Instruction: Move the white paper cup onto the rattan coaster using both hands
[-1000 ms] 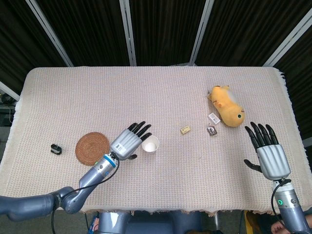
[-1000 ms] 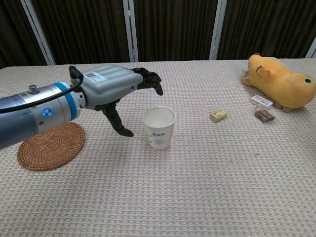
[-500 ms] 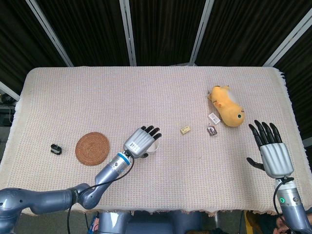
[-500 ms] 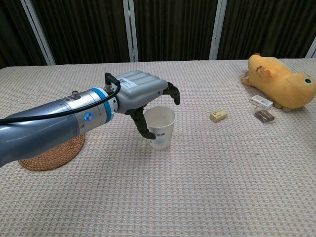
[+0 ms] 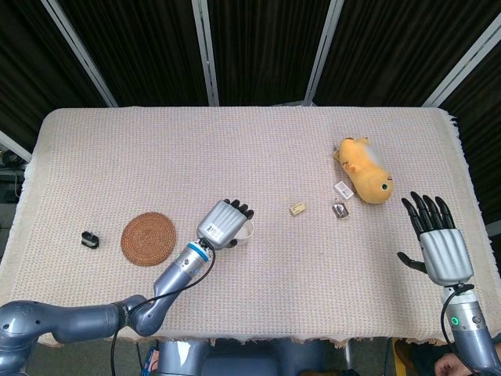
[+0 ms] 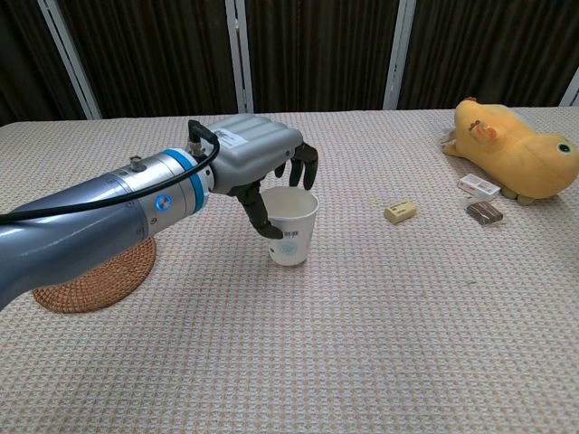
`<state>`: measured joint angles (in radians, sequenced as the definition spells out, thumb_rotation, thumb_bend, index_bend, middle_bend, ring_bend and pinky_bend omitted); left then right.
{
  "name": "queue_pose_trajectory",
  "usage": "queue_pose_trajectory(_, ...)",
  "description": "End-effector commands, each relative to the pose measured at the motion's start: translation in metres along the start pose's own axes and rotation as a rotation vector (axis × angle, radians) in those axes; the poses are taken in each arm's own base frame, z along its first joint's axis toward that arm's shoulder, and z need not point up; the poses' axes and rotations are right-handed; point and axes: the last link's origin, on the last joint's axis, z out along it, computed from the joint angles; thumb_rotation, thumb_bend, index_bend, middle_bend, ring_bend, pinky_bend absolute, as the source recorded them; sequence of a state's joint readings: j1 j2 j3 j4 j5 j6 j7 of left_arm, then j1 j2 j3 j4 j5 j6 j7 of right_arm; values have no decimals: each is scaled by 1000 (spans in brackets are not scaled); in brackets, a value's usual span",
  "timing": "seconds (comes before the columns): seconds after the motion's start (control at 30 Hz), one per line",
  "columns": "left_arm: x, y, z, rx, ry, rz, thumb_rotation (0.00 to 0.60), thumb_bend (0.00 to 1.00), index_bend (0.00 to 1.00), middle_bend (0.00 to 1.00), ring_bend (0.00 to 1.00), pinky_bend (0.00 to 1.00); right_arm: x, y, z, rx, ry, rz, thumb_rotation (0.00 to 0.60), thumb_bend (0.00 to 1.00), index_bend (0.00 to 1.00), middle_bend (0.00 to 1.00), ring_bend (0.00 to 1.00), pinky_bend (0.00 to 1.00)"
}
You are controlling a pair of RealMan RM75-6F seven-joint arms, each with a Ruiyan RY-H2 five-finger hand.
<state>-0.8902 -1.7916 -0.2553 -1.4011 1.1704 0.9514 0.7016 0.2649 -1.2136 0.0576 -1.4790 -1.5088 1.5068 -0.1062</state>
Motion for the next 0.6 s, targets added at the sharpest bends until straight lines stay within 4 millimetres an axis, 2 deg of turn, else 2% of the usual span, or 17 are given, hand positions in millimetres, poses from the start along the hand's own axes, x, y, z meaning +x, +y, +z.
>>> queue_pose_trajectory(0.03, 10, -7, -2, 17, 29, -13, 600, 37, 394, 408, 367, 532, 0, 0, 0, 1, 0, 1, 600, 0, 0, 0, 0, 0)
queue_pose_trajectory(0.2, 30, -30, -14, 53, 77, 4, 600, 38, 394, 408, 367, 532, 0, -2, -1, 6, 0, 3, 600, 0, 0, 0, 0, 0)
queue_pose_trajectory(0.3, 35, -57, -31, 99, 67, 40, 600, 37, 394, 408, 367, 532, 1, -3, -2, 11, 0, 4, 600, 0, 0, 0, 0, 0)
queue_pose_trajectory(0.5, 26, -112, -81, 182, -20, 65, 600, 38, 408, 408, 367, 531, 2, -7, -5, 21, 1, 7, 600, 0, 0, 0, 0, 0)
queue_pose_trajectory(0.6, 19, -133, -105, 205, -52, 82, 600, 39, 409, 408, 368, 531, 3, -10, -5, 28, 2, 11, 600, 0, 0, 0, 0, 0)
